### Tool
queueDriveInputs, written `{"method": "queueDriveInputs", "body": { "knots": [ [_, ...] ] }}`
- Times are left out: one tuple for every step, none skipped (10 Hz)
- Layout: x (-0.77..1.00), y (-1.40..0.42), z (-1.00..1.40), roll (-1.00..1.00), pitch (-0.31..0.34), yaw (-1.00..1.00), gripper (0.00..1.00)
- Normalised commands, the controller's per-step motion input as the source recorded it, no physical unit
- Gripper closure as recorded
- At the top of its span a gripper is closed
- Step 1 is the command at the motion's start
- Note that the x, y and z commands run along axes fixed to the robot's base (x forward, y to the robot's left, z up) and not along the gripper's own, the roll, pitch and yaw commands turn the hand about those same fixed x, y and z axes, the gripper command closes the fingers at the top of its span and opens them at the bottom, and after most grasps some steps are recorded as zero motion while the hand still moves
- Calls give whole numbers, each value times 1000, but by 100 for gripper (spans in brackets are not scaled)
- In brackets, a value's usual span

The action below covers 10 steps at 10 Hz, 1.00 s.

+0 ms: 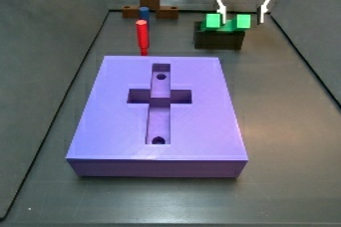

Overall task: Pick up the green object. Move up. Place the green object on the fixture. Regrasp the green object. Move to above the board. Insert the green object.
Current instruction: Regrasp the green object.

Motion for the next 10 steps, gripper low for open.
{"method": "queueDriveInputs", "body": {
  "knots": [
    [0, 0, 189, 191, 0, -60, 0],
    [474, 214, 1000, 254, 9, 0, 0],
    [314, 223, 1000, 286, 0, 0, 0],
    [209, 0, 1000, 434, 0, 0, 0],
    [120, -317, 634, 1000, -183, 0, 0],
    [103, -214, 77, 1000, -9, 0, 0],
    [149, -203, 51, 1000, 0, 26, 0],
    [154, -194, 43, 1000, 0, 29, 0],
    [134, -194, 37, 1000, 0, 29, 0],
    [149, -137, 40, 1000, 0, 89, 0]
  ]
}}
